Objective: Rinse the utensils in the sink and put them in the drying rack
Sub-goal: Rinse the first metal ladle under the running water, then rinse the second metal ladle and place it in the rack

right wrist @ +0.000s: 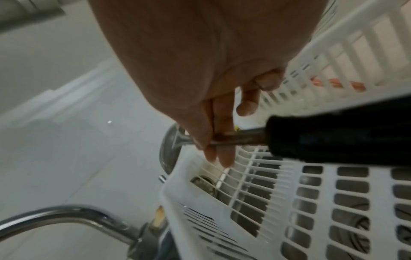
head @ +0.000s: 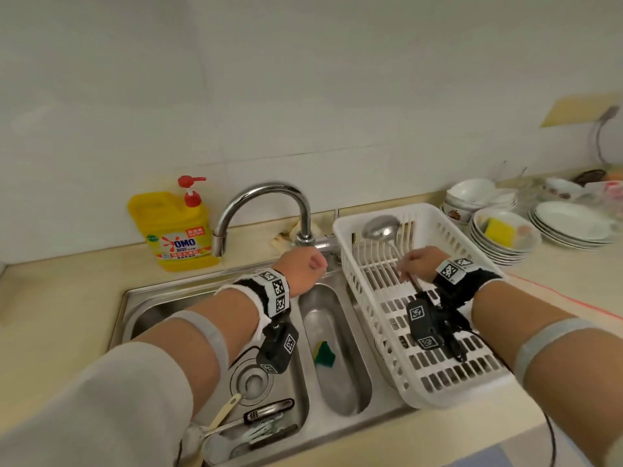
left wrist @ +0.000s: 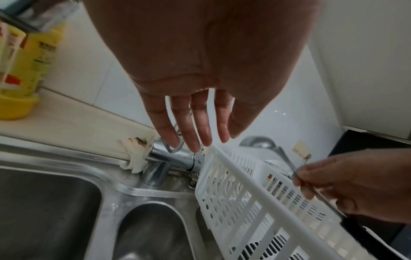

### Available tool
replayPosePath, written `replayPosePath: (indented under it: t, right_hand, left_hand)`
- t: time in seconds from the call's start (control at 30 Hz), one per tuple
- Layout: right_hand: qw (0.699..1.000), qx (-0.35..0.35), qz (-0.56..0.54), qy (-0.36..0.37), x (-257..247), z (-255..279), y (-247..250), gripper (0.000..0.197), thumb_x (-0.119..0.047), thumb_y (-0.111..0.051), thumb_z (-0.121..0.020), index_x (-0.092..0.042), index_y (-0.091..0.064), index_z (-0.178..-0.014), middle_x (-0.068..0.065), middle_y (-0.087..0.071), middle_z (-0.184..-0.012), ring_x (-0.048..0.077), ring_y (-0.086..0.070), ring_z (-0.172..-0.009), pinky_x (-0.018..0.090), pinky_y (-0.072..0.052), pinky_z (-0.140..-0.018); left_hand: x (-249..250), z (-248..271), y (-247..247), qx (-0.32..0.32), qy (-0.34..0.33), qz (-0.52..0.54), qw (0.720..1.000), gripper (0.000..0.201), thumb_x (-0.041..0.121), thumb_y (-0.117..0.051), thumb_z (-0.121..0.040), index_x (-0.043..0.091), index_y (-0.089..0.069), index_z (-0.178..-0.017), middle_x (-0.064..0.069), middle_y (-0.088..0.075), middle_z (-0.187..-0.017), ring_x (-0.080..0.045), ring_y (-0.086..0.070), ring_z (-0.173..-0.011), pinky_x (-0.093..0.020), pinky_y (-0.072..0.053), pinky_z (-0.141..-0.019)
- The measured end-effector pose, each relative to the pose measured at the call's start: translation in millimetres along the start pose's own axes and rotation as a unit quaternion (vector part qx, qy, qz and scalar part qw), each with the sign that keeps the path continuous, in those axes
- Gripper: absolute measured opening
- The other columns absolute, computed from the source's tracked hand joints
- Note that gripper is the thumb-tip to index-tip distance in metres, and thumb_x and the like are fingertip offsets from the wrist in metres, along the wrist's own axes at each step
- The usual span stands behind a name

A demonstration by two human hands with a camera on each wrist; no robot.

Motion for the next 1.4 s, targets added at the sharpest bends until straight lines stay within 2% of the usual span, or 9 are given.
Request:
replayPosePath:
  t: [0.07,0.13,0.27,0.5,0.7,0.93,1.03,1.2,1.4]
  right_hand:
    - [0.998,-0.045,-0.021,-0.045,19,-11,-8,0.020,-0.016,-0.062,-0.095,-0.012,-0.076,-0.082,0.004,-0.073,-0.086,0.005,-0.055,-0.046,0.019,-0.038,-0.041]
    - [0.993,-0.080,-0.059,-0.066,33,-24,-20,0.024,-0.015,-0.058,-0.099,-0.010,-0.074,-0.082,0.009,-0.075,-0.085,0.008,-0.046,-0.034,0.017,-0.033,-0.035]
    - [0.983,-0.141,-0.089,-0.079,54,-52,-43,0.021,-0.018,-0.058,-0.099,-0.009,-0.074,-0.089,0.010,-0.074,-0.080,0.009,-0.047,-0.037,0.018,-0.036,-0.037]
    - [0.971,-0.208,-0.105,-0.062,65,-76,-88,0.016,-0.013,-0.055,-0.101,-0.005,-0.068,-0.101,0.012,-0.068,-0.072,0.017,-0.063,-0.052,0.028,-0.057,-0.049]
    - [0.967,-0.238,-0.083,-0.035,64,-76,-103,0.015,-0.012,-0.054,-0.101,-0.003,-0.065,-0.094,0.025,-0.074,-0.086,0.037,-0.075,-0.085,0.050,-0.061,-0.081]
    - [0.969,-0.245,-0.007,0.020,68,-78,-102,0.022,-0.016,-0.050,-0.102,-0.009,-0.061,-0.084,0.013,-0.069,-0.069,0.029,-0.072,-0.070,0.048,-0.062,-0.077]
    - [0.968,-0.248,-0.002,0.025,67,-77,-101,0.019,-0.015,-0.053,-0.102,-0.008,-0.061,-0.086,0.013,-0.070,-0.071,0.018,-0.069,-0.057,0.037,-0.061,-0.065]
    - [0.968,-0.240,0.053,0.054,63,-78,-99,0.019,-0.017,-0.054,-0.101,-0.008,-0.064,-0.087,0.009,-0.072,-0.077,0.018,-0.068,-0.062,0.029,-0.060,-0.060]
    - [0.964,-0.222,0.129,0.064,58,-77,-101,0.025,-0.026,-0.054,-0.101,-0.007,-0.069,-0.095,0.013,-0.076,-0.088,0.023,-0.073,-0.074,0.040,-0.062,-0.080]
  left_hand:
    - [4,-8,-13,-0.006,0.006,-0.014,1.000,0.017,0.031,-0.057,-0.095,0.024,-0.065,-0.109,0.007,-0.067,-0.111,-0.012,-0.062,-0.103,-0.026,-0.046,-0.088]
    - [5,-14,-25,-0.013,0.018,-0.020,1.000,0.016,0.031,-0.056,-0.096,0.025,-0.064,-0.108,0.008,-0.066,-0.109,-0.010,-0.062,-0.102,-0.028,-0.049,-0.093]
    - [1,-20,-43,-0.010,0.055,-0.028,0.998,0.017,0.031,-0.057,-0.096,0.023,-0.064,-0.109,0.007,-0.066,-0.110,-0.012,-0.062,-0.102,-0.029,-0.049,-0.094]
    - [-13,-18,-67,-0.025,0.136,-0.048,0.989,0.021,0.031,-0.058,-0.096,0.021,-0.064,-0.114,0.002,-0.065,-0.116,-0.018,-0.061,-0.108,-0.035,-0.049,-0.100]
    - [-16,-18,-68,-0.020,0.161,-0.062,0.985,0.020,0.029,-0.057,-0.097,0.021,-0.063,-0.113,0.001,-0.065,-0.115,-0.019,-0.061,-0.106,-0.036,-0.049,-0.099]
    - [-20,-17,-73,-0.033,0.170,-0.067,0.983,0.018,0.033,-0.057,-0.095,0.024,-0.064,-0.109,0.002,-0.067,-0.112,-0.018,-0.062,-0.104,-0.038,-0.051,-0.098]
    - [-20,-18,-74,-0.033,0.165,-0.069,0.983,0.017,0.032,-0.057,-0.095,0.023,-0.065,-0.109,0.001,-0.067,-0.112,-0.017,-0.062,-0.103,-0.038,-0.051,-0.098]
    - [-23,-15,-73,-0.034,0.160,-0.073,0.984,0.017,0.030,-0.057,-0.095,0.023,-0.065,-0.107,0.002,-0.067,-0.111,-0.017,-0.062,-0.103,-0.035,-0.050,-0.097]
    - [-28,-7,-67,-0.029,0.165,-0.065,0.984,0.005,0.030,-0.058,-0.094,0.030,-0.061,-0.098,0.002,-0.067,-0.109,-0.018,-0.062,-0.103,-0.035,-0.049,-0.096]
Point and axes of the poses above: each hand's wrist, its own z-axis away from the middle knuckle, its own y-axis out of the back of the hand, x = y × z, the point moved 4 cm from there along -z, towards the middle knuckle
